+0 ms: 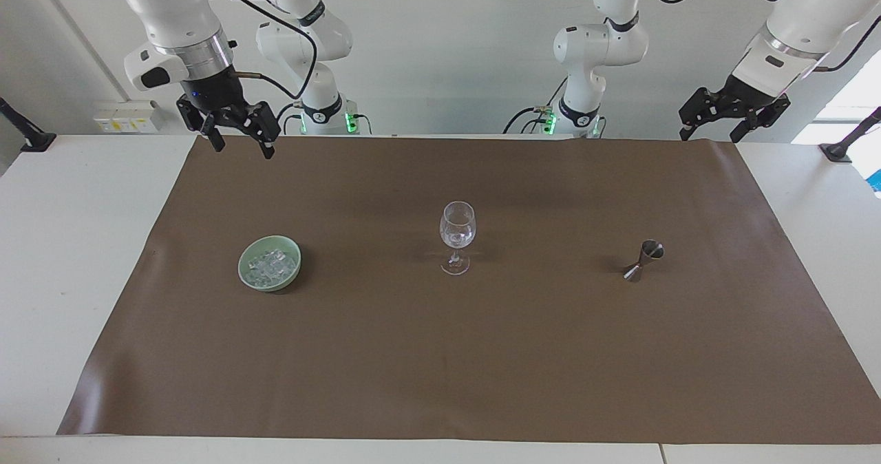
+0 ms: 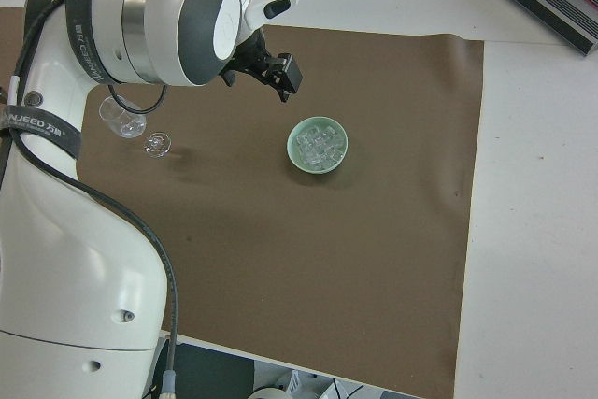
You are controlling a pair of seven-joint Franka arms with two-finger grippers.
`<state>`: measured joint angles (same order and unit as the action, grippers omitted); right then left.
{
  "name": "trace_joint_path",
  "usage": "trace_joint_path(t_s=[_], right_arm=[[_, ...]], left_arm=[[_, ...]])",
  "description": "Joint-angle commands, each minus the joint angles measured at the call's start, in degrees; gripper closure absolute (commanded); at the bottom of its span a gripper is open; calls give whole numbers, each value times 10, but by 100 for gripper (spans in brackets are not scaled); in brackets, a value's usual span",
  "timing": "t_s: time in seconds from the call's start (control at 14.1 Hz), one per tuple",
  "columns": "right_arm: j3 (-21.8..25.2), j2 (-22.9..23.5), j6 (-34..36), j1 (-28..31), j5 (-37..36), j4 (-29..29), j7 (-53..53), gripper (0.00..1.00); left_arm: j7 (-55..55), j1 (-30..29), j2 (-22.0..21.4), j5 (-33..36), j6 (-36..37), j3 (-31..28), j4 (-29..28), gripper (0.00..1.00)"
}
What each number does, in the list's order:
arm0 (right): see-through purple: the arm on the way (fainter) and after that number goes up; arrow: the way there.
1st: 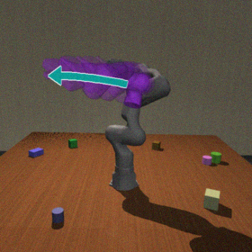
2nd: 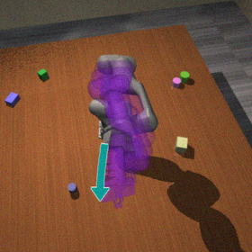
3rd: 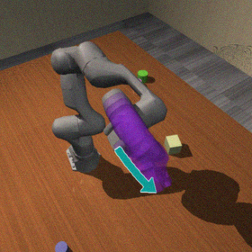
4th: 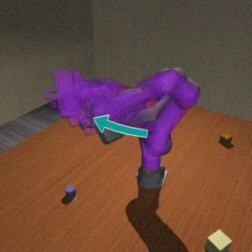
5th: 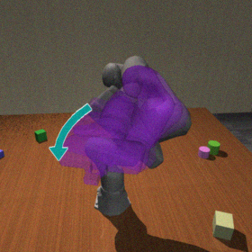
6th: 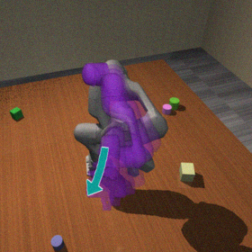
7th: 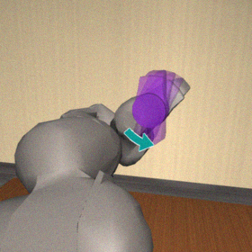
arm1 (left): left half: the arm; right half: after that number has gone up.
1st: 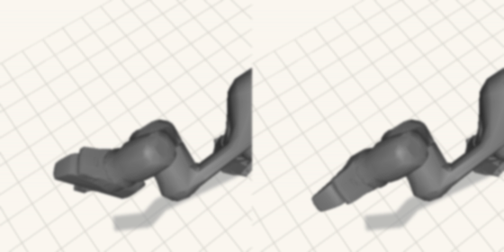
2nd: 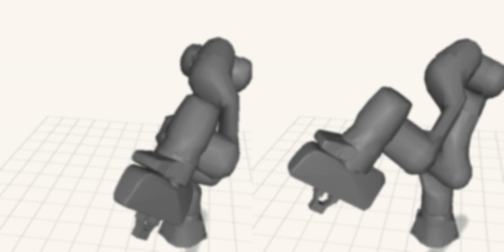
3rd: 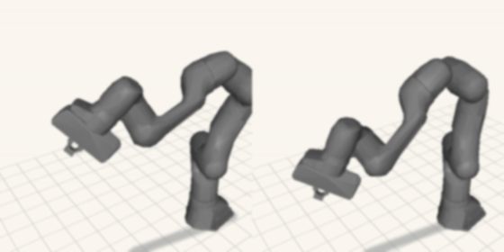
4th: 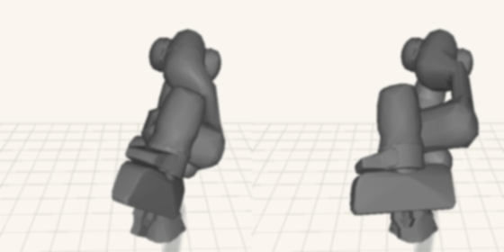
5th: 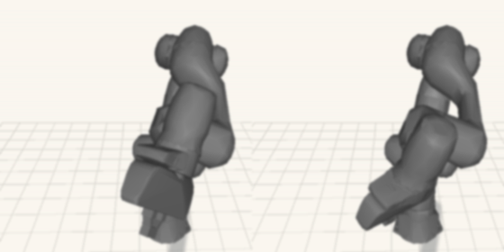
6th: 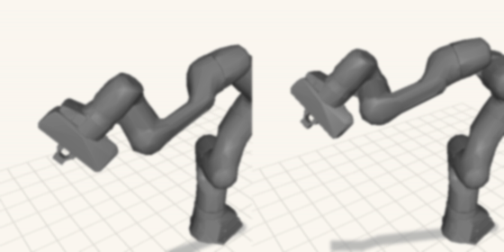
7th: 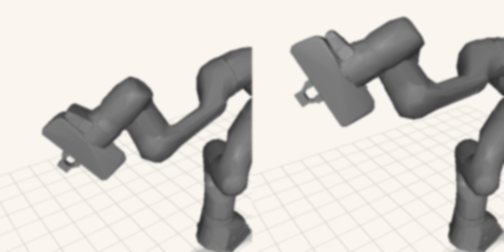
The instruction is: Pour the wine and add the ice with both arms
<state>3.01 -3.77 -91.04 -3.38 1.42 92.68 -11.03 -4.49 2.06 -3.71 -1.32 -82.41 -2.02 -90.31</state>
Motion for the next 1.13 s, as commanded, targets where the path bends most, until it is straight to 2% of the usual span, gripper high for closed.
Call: trace_joint_path(t_s=[0.0,0.43,1.06], right_arm=[[1,-5,17,9,-11,-10,19,0],[-3,-20,9,8,-12,15,12,0],[-2,-20,10,8,-7,16,15,0]], left_arm=[[-2,5,-13,4,3,-4,-14,0],[0,8,-16,4,5,-4,-20,0],[0,8,-16,4,-1,-4,-19,0]])
